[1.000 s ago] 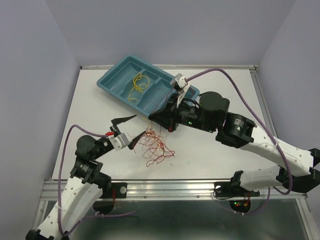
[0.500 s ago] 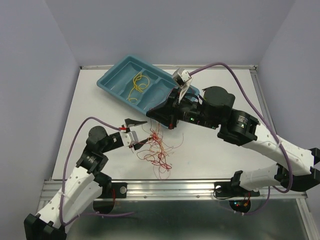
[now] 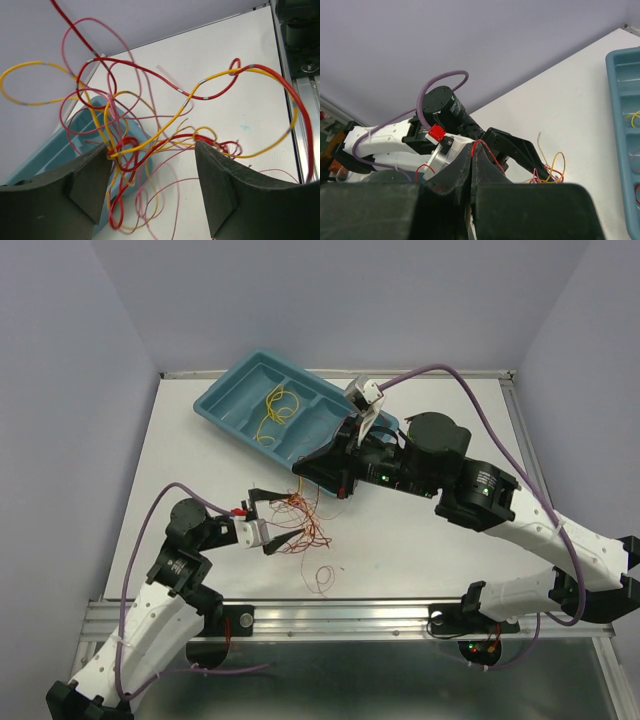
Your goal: Untangle the cables
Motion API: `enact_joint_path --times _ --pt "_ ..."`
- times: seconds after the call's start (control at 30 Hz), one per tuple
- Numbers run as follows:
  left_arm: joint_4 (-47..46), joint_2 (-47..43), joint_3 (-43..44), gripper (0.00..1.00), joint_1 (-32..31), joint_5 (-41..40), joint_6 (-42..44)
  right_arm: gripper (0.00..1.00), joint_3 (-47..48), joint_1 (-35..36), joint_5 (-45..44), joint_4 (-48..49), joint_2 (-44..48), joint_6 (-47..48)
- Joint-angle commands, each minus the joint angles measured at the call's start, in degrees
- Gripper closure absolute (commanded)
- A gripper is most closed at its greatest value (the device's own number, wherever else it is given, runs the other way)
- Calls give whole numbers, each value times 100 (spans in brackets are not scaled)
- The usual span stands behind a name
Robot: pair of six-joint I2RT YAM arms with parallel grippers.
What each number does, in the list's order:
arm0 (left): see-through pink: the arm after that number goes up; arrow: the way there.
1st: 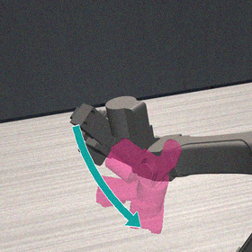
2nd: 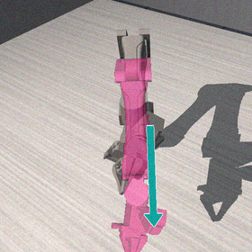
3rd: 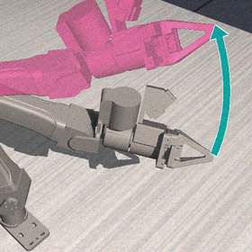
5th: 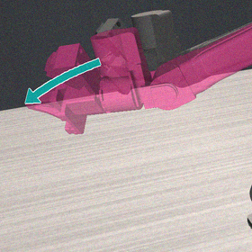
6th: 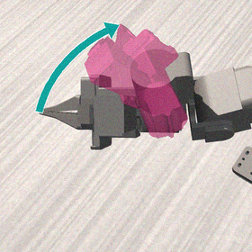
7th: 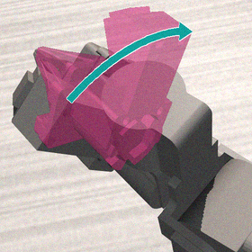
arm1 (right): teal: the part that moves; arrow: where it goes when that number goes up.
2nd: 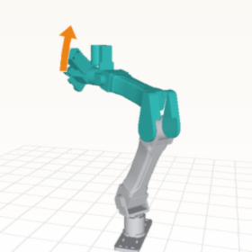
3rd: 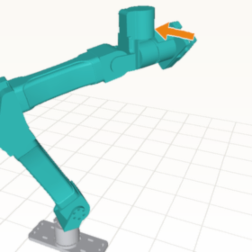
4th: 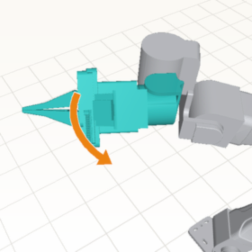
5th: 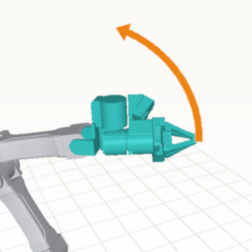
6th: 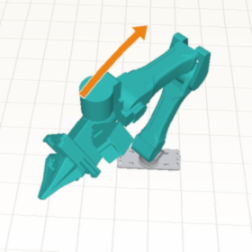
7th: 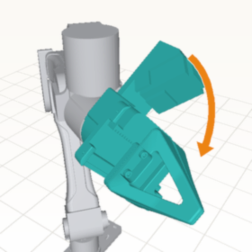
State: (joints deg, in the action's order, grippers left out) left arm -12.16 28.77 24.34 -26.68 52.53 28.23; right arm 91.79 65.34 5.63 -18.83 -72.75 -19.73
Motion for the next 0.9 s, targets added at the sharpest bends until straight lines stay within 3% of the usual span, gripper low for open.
enact_joint_path --times 0.0,0.1,0.2,0.23,0.3,0.47,0.67,0.87 --pt "-102 -74 194 23 -39 249 25 99 419 14 149 248 121 -58" --pt "-330 14 150 27 -39 82 -36 99 419 14 184 266 68 -66" --pt "-471 295 237 56 -48 -208 -142 99 471 14 237 292 -2 -75" --pt "-462 382 282 79 -48 -356 -160 100 498 14 237 283 -28 -67" --pt "-427 602 326 92 -48 -428 -125 100 559 14 71 283 6 -58" --pt "-252 753 274 96 -48 -788 -28 99 779 14 -534 240 549 -23" --pt "-295 559 36 98 -57 -991 42 100 1025 14 -2334 231 2078 82" --pt "-174 1426 263 100 -136 -1243 236 99 1648 5 -2874 248 2169 434"
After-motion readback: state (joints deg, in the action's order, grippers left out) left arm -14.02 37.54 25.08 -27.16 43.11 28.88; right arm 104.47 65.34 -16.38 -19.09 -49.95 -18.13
